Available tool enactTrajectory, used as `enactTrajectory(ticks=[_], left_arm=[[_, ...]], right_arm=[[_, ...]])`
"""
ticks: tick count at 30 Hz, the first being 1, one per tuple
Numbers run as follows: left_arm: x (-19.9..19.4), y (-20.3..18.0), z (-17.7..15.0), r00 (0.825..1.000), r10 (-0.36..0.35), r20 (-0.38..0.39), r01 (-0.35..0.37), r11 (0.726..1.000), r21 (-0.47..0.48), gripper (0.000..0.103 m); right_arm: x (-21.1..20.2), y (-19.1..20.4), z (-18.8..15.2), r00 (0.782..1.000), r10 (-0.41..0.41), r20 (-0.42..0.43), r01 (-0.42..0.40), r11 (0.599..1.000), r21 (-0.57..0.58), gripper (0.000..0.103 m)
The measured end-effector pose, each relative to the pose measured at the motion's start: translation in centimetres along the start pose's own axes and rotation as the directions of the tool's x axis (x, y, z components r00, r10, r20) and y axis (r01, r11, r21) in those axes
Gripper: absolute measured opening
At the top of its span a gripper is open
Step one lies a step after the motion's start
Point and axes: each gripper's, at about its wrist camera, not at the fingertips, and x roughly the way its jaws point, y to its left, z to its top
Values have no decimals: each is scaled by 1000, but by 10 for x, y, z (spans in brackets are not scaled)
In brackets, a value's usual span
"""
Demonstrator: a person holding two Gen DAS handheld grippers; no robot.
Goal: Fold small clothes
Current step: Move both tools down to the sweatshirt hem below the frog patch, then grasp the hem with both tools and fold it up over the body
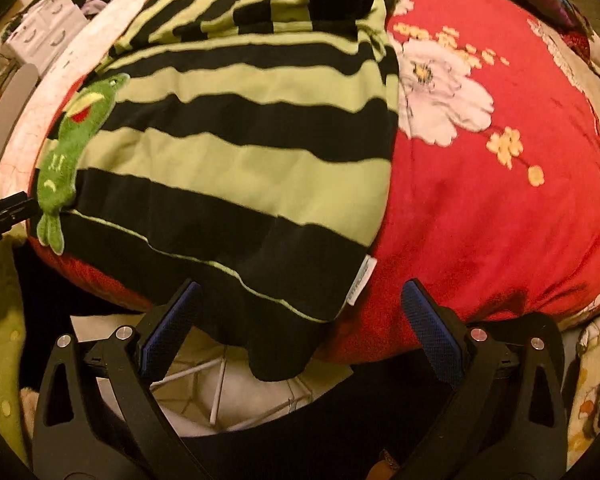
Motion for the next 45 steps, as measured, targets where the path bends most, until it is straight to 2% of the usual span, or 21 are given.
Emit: enactTrajectory(ticks=[1, 3, 4, 5, 6, 7, 10, 12, 16, 18, 19, 21, 22, 25, 28, 29, 32, 35, 38, 40, 45], left_arm=[[0, 0, 0, 1000, -14, -2, 14, 1000, -3, 81], [1, 2, -1, 999, -41, -4, 41, 999, -10, 76], [1, 2, -2, 999, -46, -5, 46, 999, -10, 67], [1, 1, -3, 998, -64, -8, 64, 998, -10, 56], [1, 0, -3, 998, -66, -8, 66, 998, -8, 54], [1, -1, -3, 998, -62, -7, 61, 998, -4, 52], [0, 1, -3, 998, -69, -12, 69, 998, -12, 46], [3, 4, -3, 996, -82, -29, 81, 996, -25, 48], [13, 5, -5, 994, -90, -67, 88, 996, -30, 50], [14, 4, -5, 993, -97, -64, 95, 995, -29, 48], [14, 4, -5, 993, -102, -62, 100, 995, -30, 43], [10, 3, -4, 993, -106, -46, 105, 994, -30, 21], [7, 2, -3, 995, -97, -31, 96, 995, -30, 8], [-12, 1, 1, 992, -124, 34, 124, 992, -18, 7], [-34, 1, 10, 977, -189, 101, 191, 981, -14, 6], [-42, 4, 17, 966, -227, 125, 232, 972, -26, 6], [-54, 10, 45, 936, -300, 184, 315, 947, -60, 6], [-60, 5, 75, 929, -286, 234, 306, 951, -50, 6], [-50, 7, 120, 915, -306, 262, 340, 935, -96, 6], [-37, 6, 139, 926, -274, 259, 312, 942, -120, 7], [17, 8, 161, 955, -235, 181, 273, 935, -228, 13]], right_arm=[[2, 0, 0, 1000, 2, -13, -2, 1000, 2, 94], [4, 0, -1, 1000, 8, -25, -8, 1000, 2, 93], [6, 1, -2, 999, 18, -34, -18, 1000, -2, 88], [7, 2, -2, 999, 29, -43, -30, 1000, -5, 76], [9, 2, -3, 997, 46, -55, -46, 999, -8, 69], [11, 3, -3, 996, 67, -66, -68, 998, -11, 57], [6, 5, -3, 995, 91, -51, -92, 996, -16, 41], [6, 4, -3, 993, 106, -51, -107, 994, -11, 41], [16, 0, -3, 990, 107, -94, -107, 994, 10, 60], [20, 1, -3, 988, 113, -107, -113, 994, 6, 58], [19, 2, -2, 987, 120, -104, -121, 993, 0, 49], [16, 2, -2, 986, 141, -91, -142, 990, -5, 35], [13, 1, -1, 983, 166, -82, -166, 986, 4, 22], [6, -10, 0, 962, 265, -64, -263, 964, 39, 13], [-12, -23, 8, 913, 407, 14, -407, 910, 82, 10], [-22, -27, 13, 898, 437, 49, -439, 894, 86, 10], [-44, -39, 34, 855, 497, 149, -513, 853, 95, 10], [-56, -54, 65, 825, 516, 229, -550, 827, 119, 10], [-56, -67, 101, 823, 490, 288, -544, 826, 148, 10], [-47, -82, 121, 821, 485, 301, -550, 812, 194, 10], [-3, -97, 149, 870, 416, 264, -484, 822, 299, 19]])
